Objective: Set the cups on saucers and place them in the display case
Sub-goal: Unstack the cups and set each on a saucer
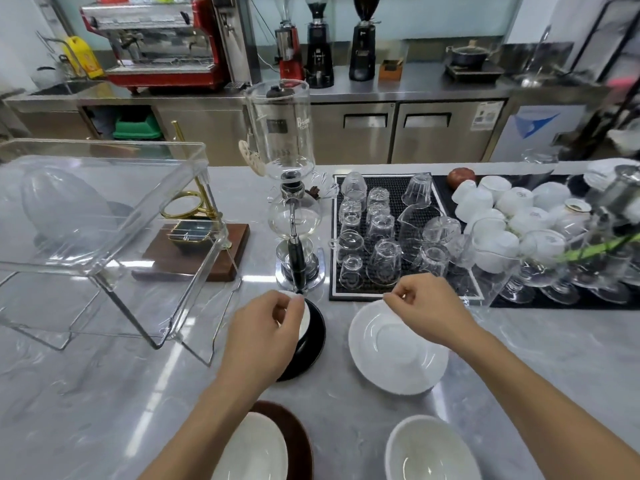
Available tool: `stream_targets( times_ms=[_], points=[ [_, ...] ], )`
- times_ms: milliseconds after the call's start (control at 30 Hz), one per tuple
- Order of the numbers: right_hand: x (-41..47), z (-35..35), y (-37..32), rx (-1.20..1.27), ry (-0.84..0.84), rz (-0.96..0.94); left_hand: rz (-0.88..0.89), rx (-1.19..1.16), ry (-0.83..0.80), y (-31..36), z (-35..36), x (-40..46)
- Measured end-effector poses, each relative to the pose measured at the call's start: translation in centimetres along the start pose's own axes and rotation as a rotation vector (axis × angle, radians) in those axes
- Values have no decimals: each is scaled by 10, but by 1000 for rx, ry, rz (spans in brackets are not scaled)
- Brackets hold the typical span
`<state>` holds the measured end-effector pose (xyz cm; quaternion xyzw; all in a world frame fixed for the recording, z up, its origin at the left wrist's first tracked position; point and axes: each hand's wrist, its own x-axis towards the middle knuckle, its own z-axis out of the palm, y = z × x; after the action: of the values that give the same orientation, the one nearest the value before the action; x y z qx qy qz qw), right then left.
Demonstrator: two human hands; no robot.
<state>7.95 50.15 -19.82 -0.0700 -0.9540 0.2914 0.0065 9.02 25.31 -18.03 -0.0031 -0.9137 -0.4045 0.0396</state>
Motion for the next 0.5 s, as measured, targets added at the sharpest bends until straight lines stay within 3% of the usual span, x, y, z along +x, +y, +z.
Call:
stream_targets(
  times_ms=[500],
  points=[
    [-43, -17, 68, 70, 60, 188, 96, 119, -325, 27, 63, 1]
  ],
)
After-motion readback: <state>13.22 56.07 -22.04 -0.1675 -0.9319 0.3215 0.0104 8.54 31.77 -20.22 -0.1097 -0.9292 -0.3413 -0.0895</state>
